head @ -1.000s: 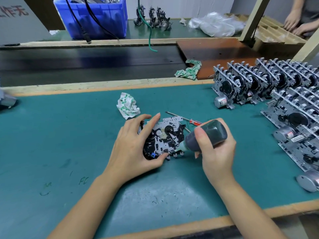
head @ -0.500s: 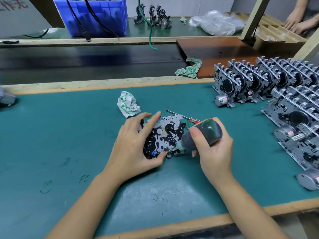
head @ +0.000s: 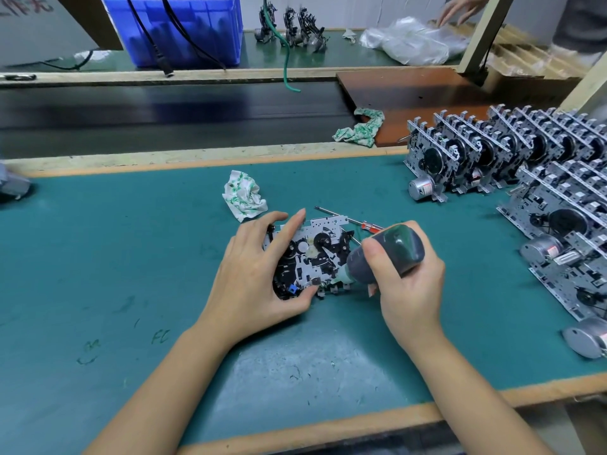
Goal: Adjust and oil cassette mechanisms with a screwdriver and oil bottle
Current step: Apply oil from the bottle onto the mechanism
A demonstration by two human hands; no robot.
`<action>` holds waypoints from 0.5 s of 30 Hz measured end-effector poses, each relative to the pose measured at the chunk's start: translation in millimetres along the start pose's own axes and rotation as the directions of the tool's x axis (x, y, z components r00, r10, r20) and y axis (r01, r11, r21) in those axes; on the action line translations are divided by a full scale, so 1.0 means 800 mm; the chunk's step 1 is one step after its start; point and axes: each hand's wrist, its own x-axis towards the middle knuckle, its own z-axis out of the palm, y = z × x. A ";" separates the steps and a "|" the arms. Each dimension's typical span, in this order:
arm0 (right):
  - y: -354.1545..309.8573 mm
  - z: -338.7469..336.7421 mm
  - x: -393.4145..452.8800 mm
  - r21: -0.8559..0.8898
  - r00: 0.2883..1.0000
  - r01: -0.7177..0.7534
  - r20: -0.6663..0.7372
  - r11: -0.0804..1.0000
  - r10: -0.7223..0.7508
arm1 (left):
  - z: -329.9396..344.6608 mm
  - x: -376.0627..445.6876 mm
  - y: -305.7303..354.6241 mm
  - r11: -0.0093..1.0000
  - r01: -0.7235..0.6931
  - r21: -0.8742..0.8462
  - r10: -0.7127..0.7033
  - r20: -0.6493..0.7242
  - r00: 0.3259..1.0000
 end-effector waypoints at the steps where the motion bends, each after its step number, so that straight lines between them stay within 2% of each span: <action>1: 0.000 0.000 0.000 0.001 1.000 0.001 -0.001 1.000 -0.001 | 0.000 0.000 0.000 1.000 0.000 0.000 0.000 -0.001 1.000; 10: -0.003 -0.001 0.000 0.036 0.999 0.006 -0.038 0.999 -0.005 | 0.000 0.000 0.000 1.000 -0.008 -0.006 0.008 -0.001 1.000; 13: -0.005 -0.004 0.005 0.181 0.993 -0.015 -0.115 0.983 0.037 | -0.001 0.000 -0.001 1.000 -0.017 -0.005 0.017 -0.004 1.000; 15: -0.005 -0.005 0.012 0.306 0.978 -0.093 -0.149 0.948 0.144 | -0.002 0.000 0.000 0.999 -0.006 -0.050 0.005 -0.007 1.000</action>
